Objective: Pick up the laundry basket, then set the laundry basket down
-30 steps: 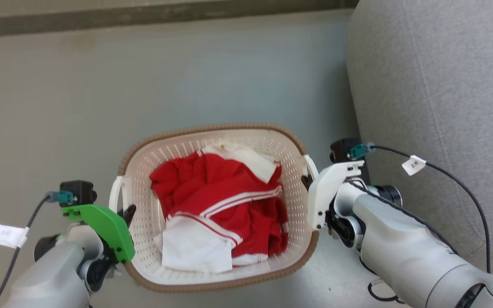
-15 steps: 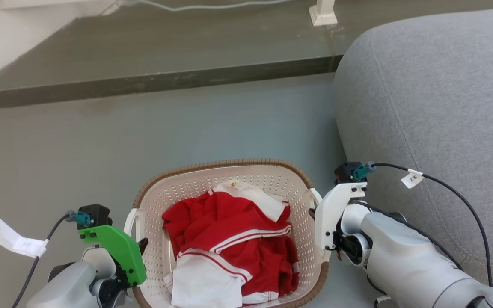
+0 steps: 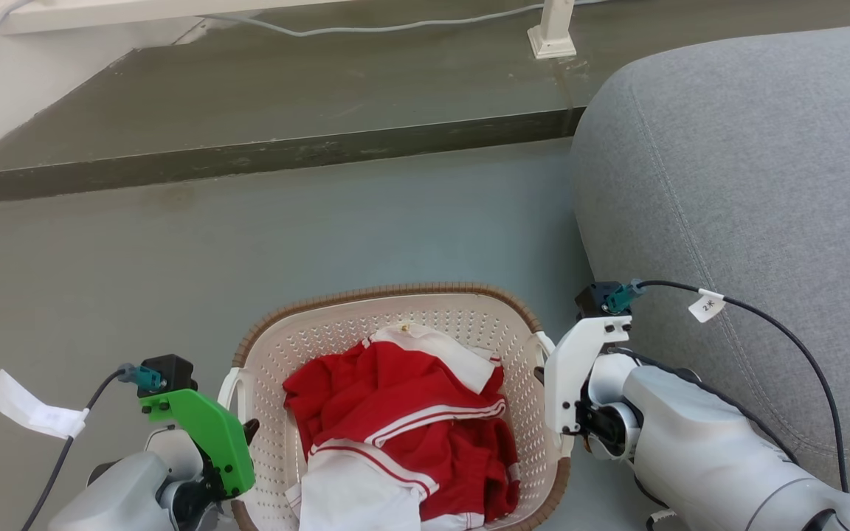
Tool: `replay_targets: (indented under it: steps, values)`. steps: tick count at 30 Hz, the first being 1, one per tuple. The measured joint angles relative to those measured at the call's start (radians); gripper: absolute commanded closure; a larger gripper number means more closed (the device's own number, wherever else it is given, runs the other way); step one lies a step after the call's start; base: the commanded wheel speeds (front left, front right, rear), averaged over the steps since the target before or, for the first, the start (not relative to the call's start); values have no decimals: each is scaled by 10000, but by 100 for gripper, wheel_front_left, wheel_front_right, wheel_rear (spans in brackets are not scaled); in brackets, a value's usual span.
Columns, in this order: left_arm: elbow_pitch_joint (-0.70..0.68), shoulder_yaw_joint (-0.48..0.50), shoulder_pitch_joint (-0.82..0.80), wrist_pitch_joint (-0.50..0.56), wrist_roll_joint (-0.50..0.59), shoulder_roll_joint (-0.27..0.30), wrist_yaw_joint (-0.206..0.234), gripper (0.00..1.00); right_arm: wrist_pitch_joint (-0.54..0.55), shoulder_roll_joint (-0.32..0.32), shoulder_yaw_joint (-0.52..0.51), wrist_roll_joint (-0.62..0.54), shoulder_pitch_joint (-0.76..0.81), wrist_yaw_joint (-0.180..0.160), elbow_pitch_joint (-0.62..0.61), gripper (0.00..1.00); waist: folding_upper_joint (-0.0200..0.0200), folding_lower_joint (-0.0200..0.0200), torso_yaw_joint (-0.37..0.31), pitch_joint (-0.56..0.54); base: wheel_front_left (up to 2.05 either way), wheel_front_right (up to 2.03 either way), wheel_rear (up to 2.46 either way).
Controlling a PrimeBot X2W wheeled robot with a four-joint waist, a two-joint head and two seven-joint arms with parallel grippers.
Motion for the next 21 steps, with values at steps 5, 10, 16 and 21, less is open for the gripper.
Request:
replay_targets:
  steps: [5,10,16,21]
  values:
    - [46,-2,-14,2,-8,-25,0,100,4,-8,59,59,-26,0,0,100,0,0,-4,27,0,0,0]
    - [54,-10,-26,0,-10,-29,0,100,2,-12,109,119,-56,-2,-2,100,0,0,3,65,0,0,0]
    - [59,-25,-48,-2,-12,-29,0,100,0,-19,190,190,-128,-12,-2,100,0,0,14,110,0,0,0]
    - [59,-36,-79,-13,-25,-29,0,100,-4,-33,259,245,-163,-13,-2,100,0,0,15,149,0,0,0]
